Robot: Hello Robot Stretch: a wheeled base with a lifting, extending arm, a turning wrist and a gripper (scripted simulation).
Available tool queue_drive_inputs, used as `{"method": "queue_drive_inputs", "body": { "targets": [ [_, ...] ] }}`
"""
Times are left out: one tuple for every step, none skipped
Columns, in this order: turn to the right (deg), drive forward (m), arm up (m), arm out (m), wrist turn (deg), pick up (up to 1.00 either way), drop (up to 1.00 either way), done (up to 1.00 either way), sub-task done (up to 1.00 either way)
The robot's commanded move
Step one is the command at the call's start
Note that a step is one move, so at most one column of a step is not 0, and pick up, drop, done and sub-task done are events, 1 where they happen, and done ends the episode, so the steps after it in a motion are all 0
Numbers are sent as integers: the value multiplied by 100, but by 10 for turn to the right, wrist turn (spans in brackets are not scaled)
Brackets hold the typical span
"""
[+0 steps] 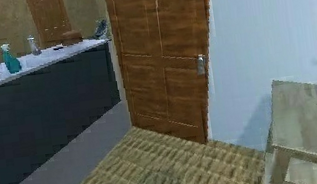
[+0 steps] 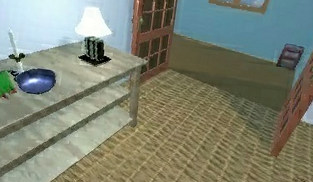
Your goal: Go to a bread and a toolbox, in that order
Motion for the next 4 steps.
{"method": "queue_drive_inputs", "body": {
  "targets": [
    [-120, 0, 0, 0, 0, 0, 0, 0, 0],
    [0, 45, 0, 0, 0, 0, 0, 0, 0],
    [-120, 0, 0, 0, 0, 0, 0, 0, 0],
    [0, 100, 0, 0, 0, 0, 0, 0, 0]
  ]
}}
